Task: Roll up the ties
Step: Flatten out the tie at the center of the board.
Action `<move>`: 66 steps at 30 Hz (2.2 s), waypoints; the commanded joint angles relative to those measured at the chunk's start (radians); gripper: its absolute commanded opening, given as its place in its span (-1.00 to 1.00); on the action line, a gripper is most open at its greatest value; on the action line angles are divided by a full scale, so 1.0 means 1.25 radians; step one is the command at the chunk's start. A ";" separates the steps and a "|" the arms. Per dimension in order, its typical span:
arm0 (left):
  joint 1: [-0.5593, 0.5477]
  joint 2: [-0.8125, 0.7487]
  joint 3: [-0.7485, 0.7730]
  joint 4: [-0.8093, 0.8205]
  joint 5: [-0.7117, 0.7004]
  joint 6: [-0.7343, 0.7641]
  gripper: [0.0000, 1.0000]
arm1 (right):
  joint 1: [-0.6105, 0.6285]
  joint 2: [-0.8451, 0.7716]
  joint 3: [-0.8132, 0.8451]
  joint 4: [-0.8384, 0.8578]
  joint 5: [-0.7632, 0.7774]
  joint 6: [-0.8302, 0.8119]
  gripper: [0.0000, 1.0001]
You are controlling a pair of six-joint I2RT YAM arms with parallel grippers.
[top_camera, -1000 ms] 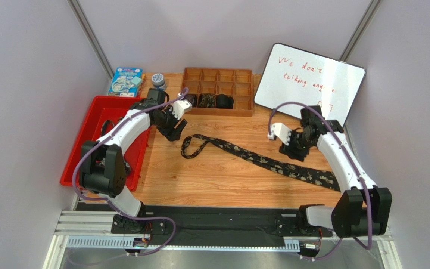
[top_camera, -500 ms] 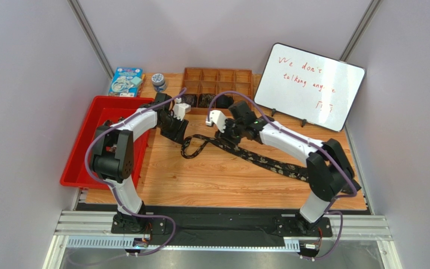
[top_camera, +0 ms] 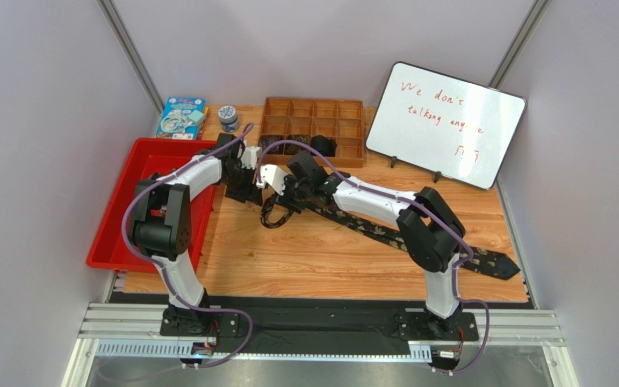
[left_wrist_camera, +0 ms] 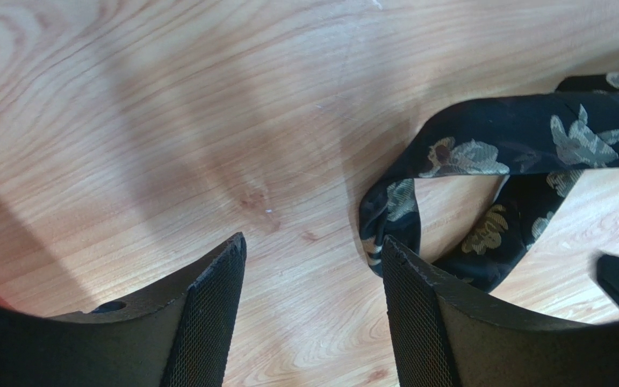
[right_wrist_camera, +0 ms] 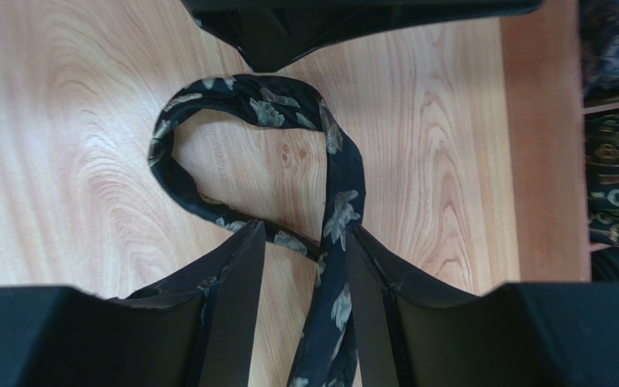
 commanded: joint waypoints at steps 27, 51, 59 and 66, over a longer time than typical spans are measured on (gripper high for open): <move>0.044 -0.180 -0.195 0.370 0.307 -0.061 0.57 | 0.001 -0.174 0.001 0.042 0.106 0.013 -1.00; 0.015 -0.068 -0.111 0.328 0.497 -0.004 0.32 | -0.060 -0.245 -0.012 0.011 0.065 -0.008 -1.00; 0.014 -0.079 -0.105 0.282 0.594 0.045 0.36 | -0.107 -0.276 -0.032 0.011 0.050 -0.026 -0.99; 0.004 -0.090 -0.102 0.277 0.631 0.083 0.49 | -0.136 -0.296 -0.031 0.007 0.021 -0.034 -0.99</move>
